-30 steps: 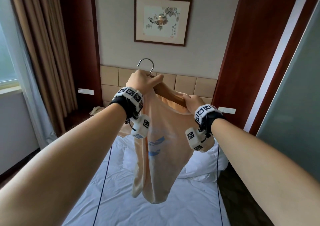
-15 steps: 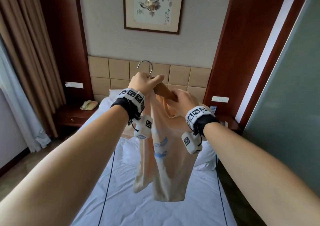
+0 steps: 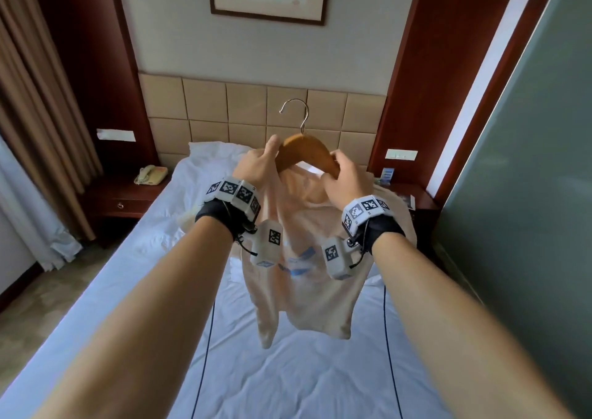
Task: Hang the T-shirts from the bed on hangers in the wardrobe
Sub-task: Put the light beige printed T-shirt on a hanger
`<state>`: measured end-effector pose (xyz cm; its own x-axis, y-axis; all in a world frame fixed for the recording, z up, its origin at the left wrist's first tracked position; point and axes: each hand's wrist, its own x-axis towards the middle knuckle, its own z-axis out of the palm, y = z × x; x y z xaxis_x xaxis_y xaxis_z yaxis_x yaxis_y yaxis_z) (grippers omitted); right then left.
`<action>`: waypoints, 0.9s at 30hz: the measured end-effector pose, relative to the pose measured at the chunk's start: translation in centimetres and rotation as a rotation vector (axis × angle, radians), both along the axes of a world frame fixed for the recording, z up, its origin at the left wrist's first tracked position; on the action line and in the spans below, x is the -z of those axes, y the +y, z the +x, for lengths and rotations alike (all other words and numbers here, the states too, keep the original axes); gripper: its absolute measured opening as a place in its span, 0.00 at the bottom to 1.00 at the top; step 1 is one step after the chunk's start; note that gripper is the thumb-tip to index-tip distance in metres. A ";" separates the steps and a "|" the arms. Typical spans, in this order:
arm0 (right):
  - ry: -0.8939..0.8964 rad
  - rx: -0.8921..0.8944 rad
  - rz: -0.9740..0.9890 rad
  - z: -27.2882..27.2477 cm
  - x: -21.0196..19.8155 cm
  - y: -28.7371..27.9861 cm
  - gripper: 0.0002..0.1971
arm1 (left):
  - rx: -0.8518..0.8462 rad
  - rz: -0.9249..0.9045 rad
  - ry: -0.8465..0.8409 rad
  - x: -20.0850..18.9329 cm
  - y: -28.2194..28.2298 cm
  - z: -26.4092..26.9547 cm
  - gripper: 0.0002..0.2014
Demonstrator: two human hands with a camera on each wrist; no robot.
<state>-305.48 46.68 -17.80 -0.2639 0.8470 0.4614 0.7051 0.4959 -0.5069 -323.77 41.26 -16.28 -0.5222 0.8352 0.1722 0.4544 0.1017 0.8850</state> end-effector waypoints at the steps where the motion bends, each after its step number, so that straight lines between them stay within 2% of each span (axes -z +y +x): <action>1: 0.007 0.012 -0.010 -0.2 0.3 -0.1 0.05 | -0.003 -0.013 0.015 0.5 -0.2 -0.4 0.31; 4: 0.051 0.045 -0.021 -0.6 1.1 -0.7 0.09 | -0.012 -0.058 0.063 1.7 -1.0 -1.3 0.22; 8: 0.132 0.073 -0.096 -0.9 2.4 -1.6 0.13 | -0.066 -0.082 0.025 3.3 -2.4 -2.4 0.17; 16: 0.208 0.216 -0.090 -1.6 5.3 -3.1 0.14 | -0.212 -0.125 -0.086 6.8 -4.8 -4.8 0.14; 19: 0.237 0.265 -0.124 -1.6 6.6 -3.6 0.16 | -0.285 -0.102 -0.158 8.5 -5.9 -6.0 0.13; 21: 0.249 0.291 -0.161 -1.4 7.3 -4.1 0.15 | -0.370 -0.077 -0.230 9.7 -7.0 -6.5 0.16; 24: 0.290 0.292 -0.207 -1.2 8.5 -5.0 0.14 | -0.406 -0.041 -0.369 11.1 -7.9 -7.0 0.13; 27: 0.295 0.299 -0.215 -1.3 9.4 -5.4 0.14 | -0.419 0.003 -0.502 12.4 -7.9 -7.5 0.19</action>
<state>-306.80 41.24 -27.20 0.1228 0.9504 0.2857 0.6111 0.1545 -0.7763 -331.28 33.32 -28.64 -0.8212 0.5430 -0.1756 -0.0923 0.1773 0.9798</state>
